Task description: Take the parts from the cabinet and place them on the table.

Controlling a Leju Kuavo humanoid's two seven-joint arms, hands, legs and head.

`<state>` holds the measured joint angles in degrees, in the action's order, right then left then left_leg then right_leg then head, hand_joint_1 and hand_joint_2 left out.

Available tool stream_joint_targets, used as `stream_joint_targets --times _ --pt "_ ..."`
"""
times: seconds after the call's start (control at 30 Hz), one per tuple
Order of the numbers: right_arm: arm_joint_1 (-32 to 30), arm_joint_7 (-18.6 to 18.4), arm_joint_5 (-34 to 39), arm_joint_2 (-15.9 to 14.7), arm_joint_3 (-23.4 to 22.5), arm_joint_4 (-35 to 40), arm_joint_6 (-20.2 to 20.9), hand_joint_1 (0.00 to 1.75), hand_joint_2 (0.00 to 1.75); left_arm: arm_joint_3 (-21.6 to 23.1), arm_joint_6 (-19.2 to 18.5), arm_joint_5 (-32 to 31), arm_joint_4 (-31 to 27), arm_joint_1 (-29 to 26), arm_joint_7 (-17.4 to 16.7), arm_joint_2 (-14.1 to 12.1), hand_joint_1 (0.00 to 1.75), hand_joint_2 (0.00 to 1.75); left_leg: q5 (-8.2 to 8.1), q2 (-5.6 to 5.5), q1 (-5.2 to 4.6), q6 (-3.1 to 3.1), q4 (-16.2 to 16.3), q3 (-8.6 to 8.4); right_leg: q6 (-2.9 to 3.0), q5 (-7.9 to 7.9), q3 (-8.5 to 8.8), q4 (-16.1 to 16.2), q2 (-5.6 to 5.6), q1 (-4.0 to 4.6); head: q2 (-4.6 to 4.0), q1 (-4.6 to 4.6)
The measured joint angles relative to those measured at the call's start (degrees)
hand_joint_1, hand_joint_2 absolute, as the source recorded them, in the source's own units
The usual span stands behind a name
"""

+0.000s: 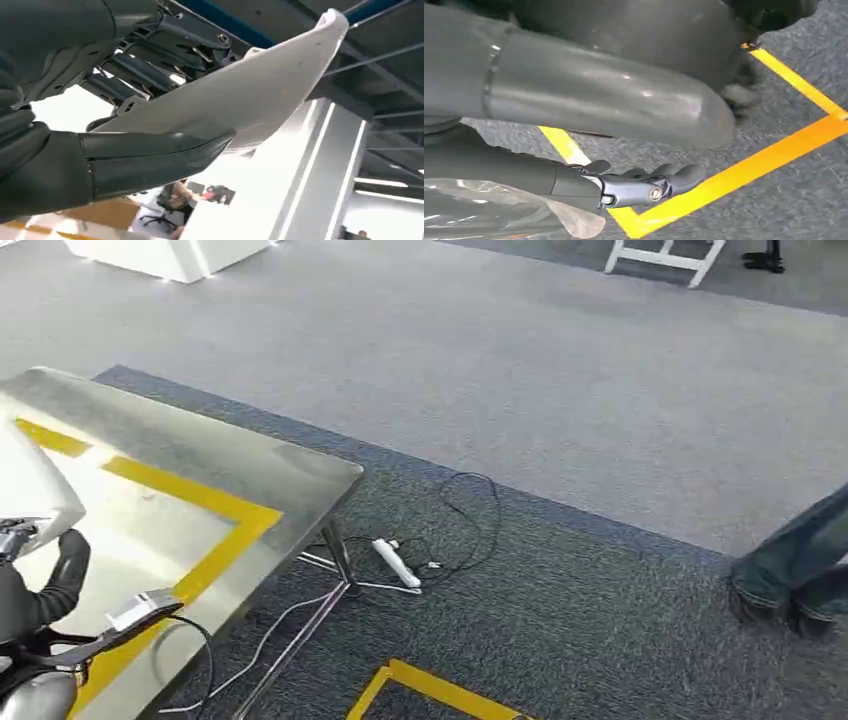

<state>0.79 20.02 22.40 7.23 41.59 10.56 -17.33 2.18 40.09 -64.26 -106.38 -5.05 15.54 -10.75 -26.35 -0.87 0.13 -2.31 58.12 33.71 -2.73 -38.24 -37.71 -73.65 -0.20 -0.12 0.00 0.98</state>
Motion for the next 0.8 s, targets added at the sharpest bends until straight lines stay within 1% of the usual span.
stream_joint_targets --times 0.03,0.07,0.1,0.13,0.17,0.2,0.23,0.27,0.3,0.33,0.37,0.4,0.43,0.47,0.5,0.53,0.57,0.6,0.63,0.67,0.7,0.73,0.77,0.8 --pt "-0.2 0.0 0.0 0.0 0.0 0.0 0.0 0.00 0.00 0.2 0.0 0.0 0.1 0.0 -0.1 -0.1 1.75 1.75 0.00 -0.81 -0.09 0.00 0.0 -0.02 0.08 -0.06 -1.60 -2.2 0.08 0.00 0.00 -0.02" --pt "-0.3 0.0 0.0 0.0 0.0 0.0 0.0 0.00 0.00 0.3 0.0 0.0 0.1 0.0 -0.1 -0.2 1.75 1.75 0.00 -1.73 -0.13 0.00 0.0 -0.06 0.26 1.47 -1.87 -1.5 0.15 0.01 0.00 -0.02" --pt "-0.3 0.0 0.0 0.0 0.0 0.0 0.0 0.00 0.00 0.5 0.0 0.0 0.2 0.1 -0.2 -0.3 1.75 1.75 0.00 -2.71 -0.17 0.00 0.0 -0.13 0.55 4.46 -0.70 2.2 0.41 0.03 0.00 0.00" --pt "-0.3 0.0 0.0 0.0 0.0 0.0 0.0 0.00 0.00 0.7 0.0 0.1 0.2 0.2 -0.4 -0.5 1.75 1.75 -0.01 -3.52 -0.17 0.01 0.0 -0.22 0.91 7.48 1.28 7.1 1.23 0.03 0.00 -0.02" --pt "-0.2 0.0 0.0 -0.1 0.0 0.0 0.0 0.00 0.00 0.9 0.0 0.1 0.3 0.3 -0.5 -0.6 1.75 1.75 0.00 -4.35 -0.14 0.02 0.0 -0.25 1.31 10.18 3.56 12.6 3.23 0.02 0.00 0.00" --pt "-0.2 0.0 -0.1 -0.2 0.0 -0.1 0.0 0.00 0.00 1.0 0.0 0.1 0.3 0.4 -0.6 -0.7 1.75 1.75 -0.07 -4.89 -0.30 0.22 0.2 -0.10 1.74 10.31 4.69 15.4 6.41 -0.10 0.00 -0.04" --pt "-0.2 0.0 -0.1 -0.2 0.0 -0.1 0.0 0.00 0.00 1.1 0.0 0.1 0.4 0.6 -0.9 -0.9 1.75 1.75 -0.08 -5.60 -0.20 0.53 0.4 0.15 1.52 9.96 5.84 16.7 5.90 -0.44 0.00 -0.07" --pt "-0.1 0.0 -0.1 -0.2 0.0 -0.1 0.0 0.00 0.00 1.2 0.0 0.1 0.4 0.6 -1.1 -1.0 1.75 1.75 0.13 -6.28 0.09 0.95 0.3 0.43 1.56 9.95 5.81 16.5 5.48 -0.04 0.00 -0.04" --pt "-0.1 0.0 -0.2 -0.2 0.0 -0.1 0.0 0.00 0.00 1.2 0.0 0.1 0.4 0.5 -1.1 -1.2 1.75 1.75 0.36 -6.95 0.34 1.44 0.0 0.54 1.79 9.93 5.88 16.4 4.91 0.02 0.02 -0.02" --pt "0.0 0.0 -0.2 -0.2 0.0 -0.1 0.0 0.00 0.00 1.3 0.0 0.1 0.5 0.5 -1.2 -1.3 1.75 1.75 0.45 -7.73 0.23 1.77 -0.1 0.70 2.07 10.12 6.07 16.8 4.20 -0.07 0.00 0.07" --pt "0.0 0.0 -0.3 -0.2 0.0 -0.1 0.0 0.00 0.00 1.5 0.0 0.0 0.5 0.4 -1.5 -1.6 1.75 1.75 -0.03 -6.39 0.19 1.87 0.5 0.70 2.43 10.48 6.40 17.5 3.11 -0.49 0.00 0.07" --pt "0.0 0.0 -0.3 -0.2 0.0 -0.1 0.0 0.00 0.00 1.6 0.0 0.0 0.5 0.7 -1.6 -1.9 1.75 1.75 -1.27 -3.04 -0.11 2.28 2.0 1.36 2.55 10.46 6.70 17.8 2.46 -0.41 0.00 -0.39" --pt "-0.1 0.0 -0.4 -0.2 0.0 -0.1 0.0 0.00 0.00 1.8 0.0 0.0 0.6 1.0 -1.7 -2.1 1.75 1.75 -3.53 -1.11 0.01 2.75 5.5 3.04 2.96 10.35 6.85 17.8 1.42 -0.34 0.00 -0.68" --pt "-0.1 0.0 -0.4 -0.2 0.0 -0.1 0.0 0.00 0.00 2.0 0.0 0.0 0.7 1.1 -1.9 -2.1 1.75 1.75 -5.78 -0.36 0.19 3.07 10.1 5.20 3.10 10.23 6.89 17.7 0.47 -0.28 0.00 -0.68" --pt "-0.2 0.0 -0.5 -0.2 0.0 -0.1 0.0 0.00 0.00 2.1 0.0 0.1 0.9 1.1 -2.1 -2.1 1.75 1.75 -7.34 -0.12 0.40 3.35 14.3 7.19 3.16 10.10 6.93 17.7 -0.51 -0.24 0.00 -0.74" --pt "-0.3 -0.1 -0.5 -0.2 0.0 -0.1 0.0 0.00 0.00 2.3 0.0 0.2 1.1 1.0 -2.3 -2.3 1.75 1.75 -7.80 -0.05 0.58 3.61 16.6 8.32 3.13 9.95 6.93 17.7 -1.40 -0.24 0.00 -0.70" --pt "-0.3 -0.1 -0.5 -0.2 0.0 -0.1 0.0 0.00 0.00 2.4 0.0 0.2 1.3 1.0 -2.6 -2.4 1.75 1.75 -6.91 0.09 0.75 3.82 16.3 8.11 3.06 9.82 6.98 17.6 -2.28 -0.24 0.00 -0.72" --pt "-0.2 -0.1 -0.5 -0.2 0.0 -0.1 0.0 0.00 0.00 2.5 0.0 0.2 1.4 1.1 -2.8 -2.6 1.75 1.75 -5.04 0.29 0.90 3.93 13.8 6.81 2.96 9.65 7.08 17.6 -3.06 -0.24 0.00 -0.72" --pt "-0.1 -0.2 -0.6 -0.2 0.0 -0.1 0.0 0.00 0.00 2.6 0.0 0.2 1.5 1.1 -3.2 -2.9 1.75 1.75 -2.53 0.88 0.95 3.96 9.1 4.36 2.78 9.44 7.30 17.5 -3.82 -0.26 0.00 -0.72" --pt "-0.1 -0.2 -0.6 -0.2 0.0 -0.1 0.0 0.00 0.00 2.7 0.0 0.2 1.6 1.3 -3.5 -3.2 1.75 1.75 -0.10 2.68 0.93 3.92 3.8 1.43 2.48 9.14 7.61 17.4 -4.53 -0.27 0.00 -0.76" --pt "-0.1 -0.2 -0.6 -0.2 0.0 -0.1 0.0 0.00 0.00 2.8 0.0 0.2 1.7 1.6 -3.6 -3.4 1.75 1.75 -0.42 5.59 0.56 3.84 1.0 -0.05 2.10 8.84 7.80 17.3 -5.11 0.01 0.00 -0.83" --pt "0.0 -0.2 -0.6 -0.2 0.0 -0.1 -0.1 0.00 0.00 3.1 0.0 0.2 1.8 1.9 -3.8 -3.6 1.75 1.75 -0.42 5.24 0.26 2.97 0.3 -0.13 1.69 8.46 7.78 16.9 -5.72 0.45 0.00 -1.05" --pt "0.0 -0.2 -0.5 -0.2 0.0 -0.1 -0.2 0.00 0.00 3.4 0.0 0.2 1.9 1.9 -4.2 -3.8 1.75 1.75 -0.53 4.73 0.18 2.58 0.5 0.09 1.54 8.44 7.91 17.0 -6.32 0.48 0.00 -0.74" --pt "0.0 -0.2 -0.5 -0.2 0.0 -0.1 -0.2 0.00 0.00 3.6 0.0 0.2 2.0 1.9 -4.4 -4.0 1.75 1.75 -0.58 4.03 0.10 2.25 0.5 0.21 1.34 8.34 8.16 17.1 -6.99 0.48 0.00 -0.74"
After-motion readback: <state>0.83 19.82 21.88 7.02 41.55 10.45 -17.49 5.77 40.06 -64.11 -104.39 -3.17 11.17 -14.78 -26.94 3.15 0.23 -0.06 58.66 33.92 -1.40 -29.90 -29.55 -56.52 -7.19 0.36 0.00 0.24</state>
